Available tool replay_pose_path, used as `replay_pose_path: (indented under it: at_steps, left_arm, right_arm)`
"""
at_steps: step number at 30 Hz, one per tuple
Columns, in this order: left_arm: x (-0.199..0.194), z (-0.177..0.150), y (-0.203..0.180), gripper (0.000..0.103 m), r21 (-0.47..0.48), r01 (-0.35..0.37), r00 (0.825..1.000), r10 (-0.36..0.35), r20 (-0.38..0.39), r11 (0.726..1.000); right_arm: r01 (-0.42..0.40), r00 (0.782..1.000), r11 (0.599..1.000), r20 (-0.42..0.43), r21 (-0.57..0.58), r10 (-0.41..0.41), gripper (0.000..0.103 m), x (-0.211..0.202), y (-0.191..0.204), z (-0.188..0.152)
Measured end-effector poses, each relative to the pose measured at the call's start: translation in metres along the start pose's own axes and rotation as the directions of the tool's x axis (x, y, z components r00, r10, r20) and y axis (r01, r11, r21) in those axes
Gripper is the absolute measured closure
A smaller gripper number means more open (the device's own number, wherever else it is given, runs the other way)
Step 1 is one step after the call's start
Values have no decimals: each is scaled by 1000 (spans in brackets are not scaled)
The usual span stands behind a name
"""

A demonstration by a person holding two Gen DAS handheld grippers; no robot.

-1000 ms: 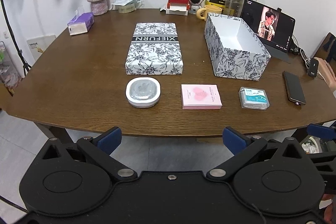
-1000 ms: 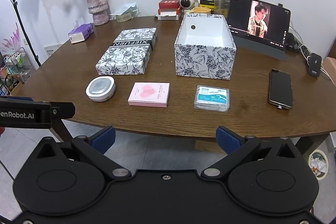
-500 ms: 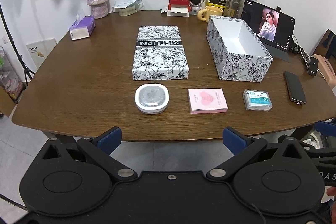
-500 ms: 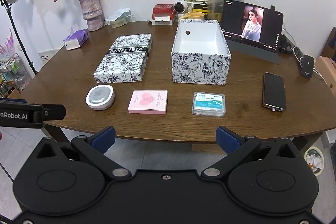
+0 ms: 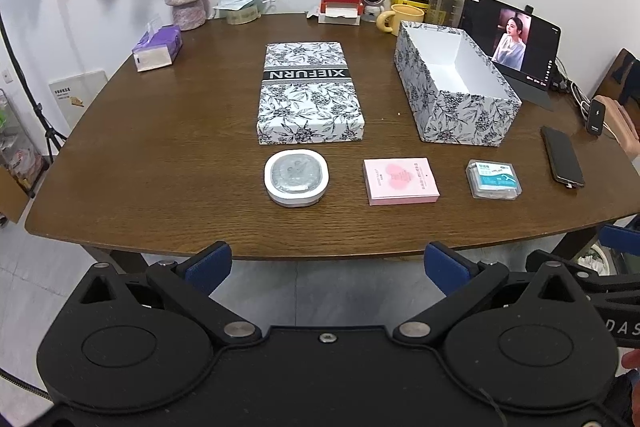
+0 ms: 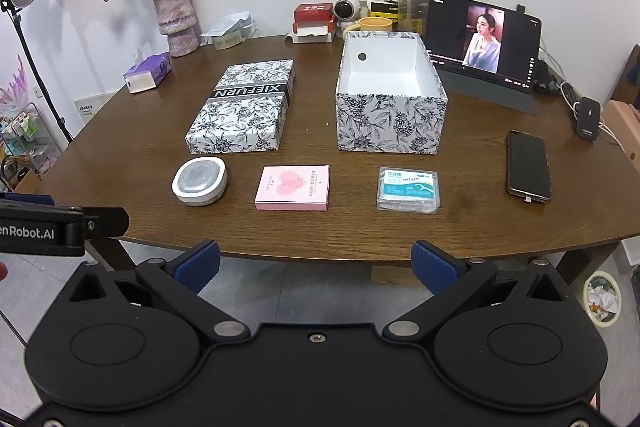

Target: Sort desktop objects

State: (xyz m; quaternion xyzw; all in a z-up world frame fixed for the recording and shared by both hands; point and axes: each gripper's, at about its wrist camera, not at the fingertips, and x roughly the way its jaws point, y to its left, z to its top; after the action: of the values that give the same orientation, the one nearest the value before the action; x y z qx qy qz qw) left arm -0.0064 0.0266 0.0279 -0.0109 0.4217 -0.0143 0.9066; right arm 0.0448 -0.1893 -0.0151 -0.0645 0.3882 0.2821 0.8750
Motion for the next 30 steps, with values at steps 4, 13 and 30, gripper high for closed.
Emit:
replay_pose_path:
  at_steps: [4, 13, 30]
  left_arm:
    - [0, 0, 1, 0, 2, 3, 1000, -3, 2, 1000]
    - [1, 8, 8, 0, -32, 7, 1000, -7, 10, 999]
    - [4, 5, 13, 0, -42, 3, 999, -4, -45, 999]
  right_arm:
    - [1, 1000, 1000, -1, 0, -1, 0, 0, 0, 1]
    - [4, 1000, 1000, 0, -6, -4, 0, 4, 1, 12]
    - [-10, 999, 1000, -52, 1, 10, 0, 13, 4, 13]
